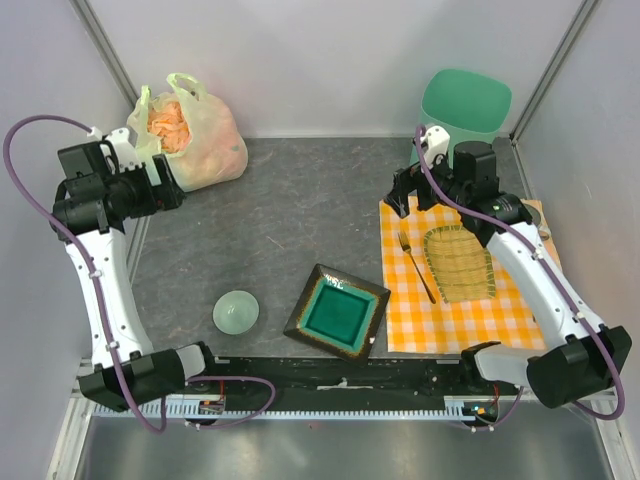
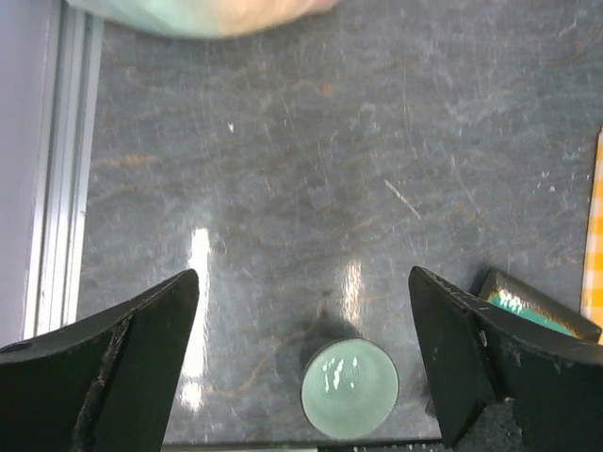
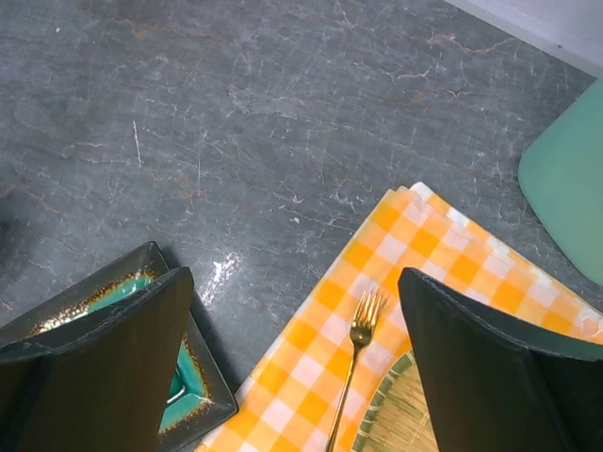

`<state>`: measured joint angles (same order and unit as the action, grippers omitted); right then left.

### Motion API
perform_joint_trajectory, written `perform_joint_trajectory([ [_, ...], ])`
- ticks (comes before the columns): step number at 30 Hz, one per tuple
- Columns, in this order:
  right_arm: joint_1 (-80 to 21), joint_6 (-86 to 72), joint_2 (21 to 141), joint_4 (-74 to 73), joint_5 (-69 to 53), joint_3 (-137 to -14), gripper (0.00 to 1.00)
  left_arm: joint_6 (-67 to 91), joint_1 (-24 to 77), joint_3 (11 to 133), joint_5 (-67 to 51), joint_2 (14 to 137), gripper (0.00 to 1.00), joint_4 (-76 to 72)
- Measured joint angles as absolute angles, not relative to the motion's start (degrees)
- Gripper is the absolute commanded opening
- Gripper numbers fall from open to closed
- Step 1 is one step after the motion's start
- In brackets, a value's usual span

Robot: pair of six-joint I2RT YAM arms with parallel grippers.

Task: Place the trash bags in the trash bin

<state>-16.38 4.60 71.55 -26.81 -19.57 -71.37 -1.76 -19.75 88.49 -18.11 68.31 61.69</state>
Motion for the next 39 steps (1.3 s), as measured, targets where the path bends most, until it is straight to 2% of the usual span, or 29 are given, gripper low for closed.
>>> perform_joint_trajectory([
  [4, -16.4, 4.2, 72.3, -25.2, -20.3, -71.4, 0.98, -1.8, -19.7, 91.9, -19.9, 73.5, 0.91, 54.5],
  [5, -16.4, 4.2, 72.8, -24.8, -20.3, -71.4, 0.98, -1.8, -19.7, 92.1, -20.1, 74.0, 0.83, 53.5],
  [7, -16.4, 4.1, 74.6, -24.4, -20.2, -72.0, 0.98, -1.8, -19.7, 93.1, -21.3, 77.5, 0.75, 49.1],
  [8, -16.4, 4.1, 75.9, -24.4, -20.0, -72.7, 0.98, -1.7, -19.7, 94.4, -22.0, 79.7, 0.68, 47.2],
  [11, -16.4, 4.3, 78.6, -24.1, -19.2, -74.0, 0.98, -1.5, -19.0, 99.0, -23.0, 87.5, 0.57, 41.1],
  [14, -16.4, 4.3, 80.5, -24.0, -18.5, -74.7, 0.98, -1.1, -17.7, 101.0, -22.7, 93.5, 0.49, 36.4],
  [20, -16.4, 4.3, 84.1, -23.7, -17.9, -76.0, 0.98, -0.7, -14.8, 108.1, -18.0, 104.3, 0.44, 31.9],
  [28, -16.4, 4.5, 89.1, -24.0, -17.5, -80.2, 0.98, -0.5, -14.5, 119.5, -7.2, 116.8, 0.47, 28.9],
  [34, -16.4, 4.8, 90.9, -24.2, -16.7, -81.8, 0.98, -0.8, -14.7, 126.6, -3.7, 124.5, 0.60, 28.1],
  [39, -16.4, 4.8, 92.1, -24.5, -16.4, -81.8, 0.98, -1.6, -14.7, 131.6, -2.5, 129.3, 0.77, 27.6],
])
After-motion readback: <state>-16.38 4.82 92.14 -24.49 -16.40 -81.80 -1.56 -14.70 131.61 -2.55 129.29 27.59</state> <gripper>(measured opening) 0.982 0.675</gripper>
